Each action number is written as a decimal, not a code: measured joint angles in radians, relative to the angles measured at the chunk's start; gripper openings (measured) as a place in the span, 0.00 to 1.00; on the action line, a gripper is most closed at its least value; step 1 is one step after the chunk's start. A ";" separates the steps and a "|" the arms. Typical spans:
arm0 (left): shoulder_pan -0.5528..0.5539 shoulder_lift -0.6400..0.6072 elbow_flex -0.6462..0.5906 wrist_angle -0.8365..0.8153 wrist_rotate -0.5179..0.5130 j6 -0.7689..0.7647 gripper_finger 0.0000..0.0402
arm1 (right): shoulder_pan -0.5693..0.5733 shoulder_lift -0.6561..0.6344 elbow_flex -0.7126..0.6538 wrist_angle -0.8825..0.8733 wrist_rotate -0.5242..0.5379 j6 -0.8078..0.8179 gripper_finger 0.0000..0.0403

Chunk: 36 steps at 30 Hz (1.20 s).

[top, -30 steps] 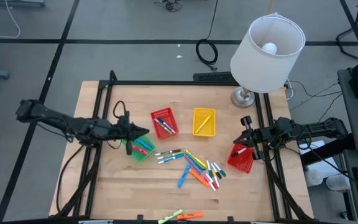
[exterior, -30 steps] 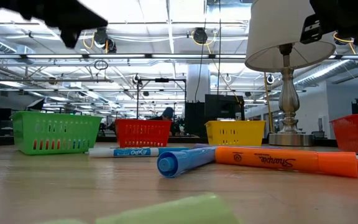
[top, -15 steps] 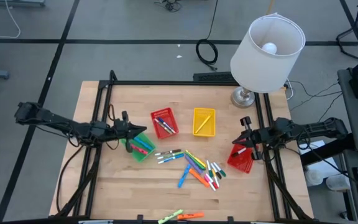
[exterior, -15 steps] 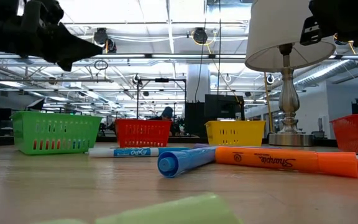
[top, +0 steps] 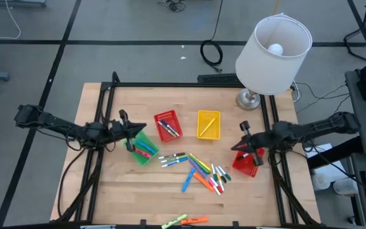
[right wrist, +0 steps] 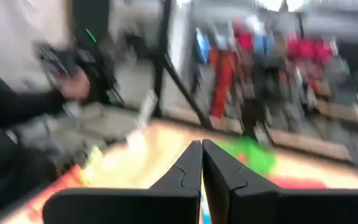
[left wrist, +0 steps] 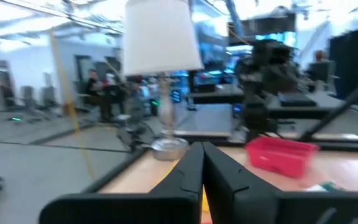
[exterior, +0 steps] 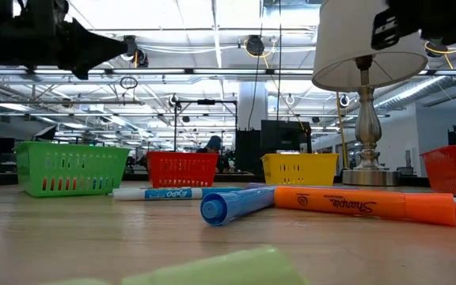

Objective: Pick & Place Markers
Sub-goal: Put the yellow pen into the yellow bin

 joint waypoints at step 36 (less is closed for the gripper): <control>0.000 0.000 0.001 0.024 -0.038 0.155 0.06 | 0.190 1.161 0.722 -0.627 0.367 0.567 0.24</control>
